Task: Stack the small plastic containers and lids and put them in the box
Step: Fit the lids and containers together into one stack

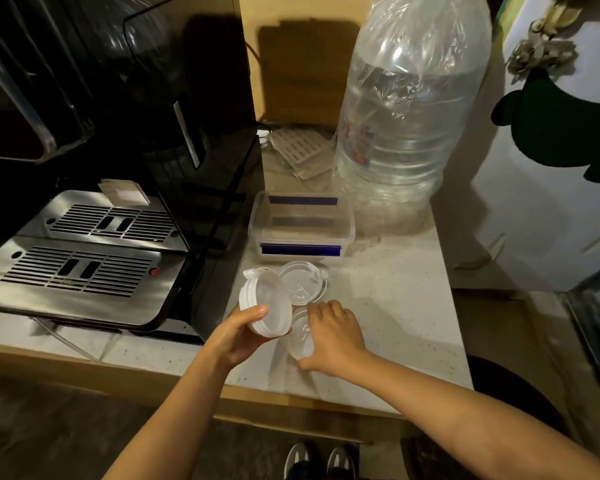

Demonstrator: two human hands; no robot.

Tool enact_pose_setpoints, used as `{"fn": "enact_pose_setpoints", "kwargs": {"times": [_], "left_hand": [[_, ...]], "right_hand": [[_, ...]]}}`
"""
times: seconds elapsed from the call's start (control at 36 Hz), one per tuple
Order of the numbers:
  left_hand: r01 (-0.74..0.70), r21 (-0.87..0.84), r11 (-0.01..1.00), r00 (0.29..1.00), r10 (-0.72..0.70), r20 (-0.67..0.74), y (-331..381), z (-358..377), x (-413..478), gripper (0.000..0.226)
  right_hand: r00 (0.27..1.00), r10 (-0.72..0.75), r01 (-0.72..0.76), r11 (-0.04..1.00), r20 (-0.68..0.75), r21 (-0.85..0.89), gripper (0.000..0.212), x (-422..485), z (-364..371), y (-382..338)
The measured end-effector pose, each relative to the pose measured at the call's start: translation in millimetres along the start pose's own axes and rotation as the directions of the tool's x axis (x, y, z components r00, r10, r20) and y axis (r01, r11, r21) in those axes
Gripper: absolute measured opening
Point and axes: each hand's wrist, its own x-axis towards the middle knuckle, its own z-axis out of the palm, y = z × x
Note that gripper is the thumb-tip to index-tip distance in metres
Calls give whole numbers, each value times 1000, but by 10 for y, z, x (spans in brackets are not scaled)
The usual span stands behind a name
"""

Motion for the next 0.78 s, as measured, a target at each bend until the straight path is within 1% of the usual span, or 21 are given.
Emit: {"fn": "enact_pose_setpoints", "kwargs": {"times": [0.17, 0.28, 0.33, 0.36, 0.44, 0.5, 0.56, 0.67, 0.78], "left_hand": [[16, -22, 1000, 1000, -15, 18, 30, -39, 31, 94], [35, -64, 997, 999, -33, 29, 71, -34, 84, 95], [35, -80, 996, 999, -31, 42, 122, -9, 132, 95], [39, -85, 996, 998, -34, 53, 134, 1, 145, 94], [48, -78, 996, 994, -41, 99, 165, 40, 175, 92], [48, -78, 996, 992, -38, 121, 167, 56, 190, 88], [49, -78, 996, 988, -37, 150, 173, 73, 203, 83], [29, -58, 998, 972, -14, 235, 225, 131, 246, 71], [16, -71, 997, 959, 5, 282, 283, 155, 277, 67]], "right_hand": [[991, -29, 36, 998, -131, 47, 86, -70, -264, 203], [980, -28, 38, 998, -199, 49, 85, -123, -560, 386], [972, -55, 69, 996, -231, 55, 86, -123, -744, 475], [969, -76, 95, 993, -236, 68, 87, -136, -812, 499], [938, -228, 260, 961, -262, 94, 89, -162, -973, 524], [899, -341, 375, 923, -275, 83, 89, -178, -1042, 482], [858, -429, 457, 889, -282, 41, 88, -167, -1095, 422], [793, -530, 547, 836, -301, -31, 89, -96, -1157, 302], [761, -588, 593, 802, -275, -73, 94, 2, -1173, 244]]}}
